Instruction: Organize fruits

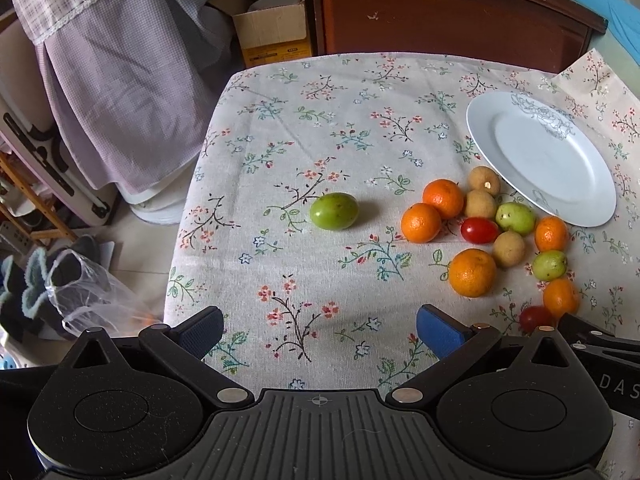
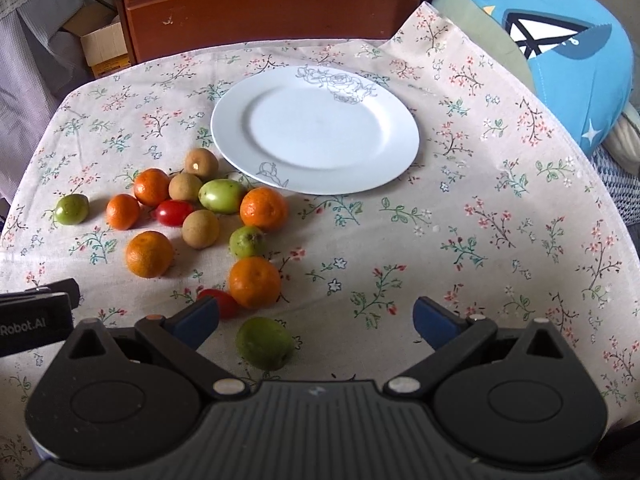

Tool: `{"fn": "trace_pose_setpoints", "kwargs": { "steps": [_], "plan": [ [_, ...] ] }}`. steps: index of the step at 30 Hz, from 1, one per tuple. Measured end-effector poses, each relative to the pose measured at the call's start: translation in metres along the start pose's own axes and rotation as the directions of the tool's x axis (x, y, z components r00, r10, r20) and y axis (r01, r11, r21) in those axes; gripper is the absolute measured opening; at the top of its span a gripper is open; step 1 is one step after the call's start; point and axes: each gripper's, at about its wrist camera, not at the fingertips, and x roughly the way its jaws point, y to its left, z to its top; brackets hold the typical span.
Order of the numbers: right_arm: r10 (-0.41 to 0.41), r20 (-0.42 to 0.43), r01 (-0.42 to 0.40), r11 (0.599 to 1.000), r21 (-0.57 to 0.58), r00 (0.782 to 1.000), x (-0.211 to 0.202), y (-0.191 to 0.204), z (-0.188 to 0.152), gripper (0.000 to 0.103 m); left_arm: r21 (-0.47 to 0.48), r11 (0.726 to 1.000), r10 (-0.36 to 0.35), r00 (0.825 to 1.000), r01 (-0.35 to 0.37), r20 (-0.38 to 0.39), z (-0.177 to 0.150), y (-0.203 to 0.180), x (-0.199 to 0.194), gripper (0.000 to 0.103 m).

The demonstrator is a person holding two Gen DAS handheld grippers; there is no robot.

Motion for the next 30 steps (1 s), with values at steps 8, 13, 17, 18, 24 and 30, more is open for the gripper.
{"fn": "trace_pose_setpoints", "kwargs": {
  "steps": [8,13,17,18,24,30],
  "plan": [
    [0.0,0.0,0.0,1.0,-0.005,1.0,0.0005,0.0014,0.0,0.102,0.01,1.0,-0.005,1.0,0.005,-0.002,-0.0003,-0.0012,0.0,0.103],
    [-0.002,-0.002,0.002,1.0,-0.018,1.0,0.0007,0.0031,0.0,0.102,0.013,1.0,-0.005,1.0,0.005,-0.002,-0.0003,-0.0022,0.0,0.103],
    [0.003,0.003,-0.003,1.0,-0.023,1.0,0.0,0.0042,-0.0003,0.102,0.012,1.0,-0.013,1.0,0.013,0.0,-0.0006,-0.0024,-0.0012,0.103],
    [0.001,0.005,-0.001,1.0,-0.023,1.0,-0.0002,0.0042,-0.0002,0.102,0.011,1.0,-0.015,1.0,0.015,0.002,-0.001,-0.0025,-0.0017,0.103],
    [0.007,0.005,-0.007,1.0,-0.009,1.0,0.0001,0.0016,-0.0001,0.102,0.014,1.0,-0.015,1.0,0.015,0.01,-0.0011,-0.003,-0.0025,0.103],
    [0.012,0.004,-0.012,1.0,-0.006,1.0,0.0012,0.0028,-0.0012,0.102,0.018,1.0,-0.014,1.0,0.013,0.012,-0.0013,-0.0035,-0.0024,0.103]
  ]
}}
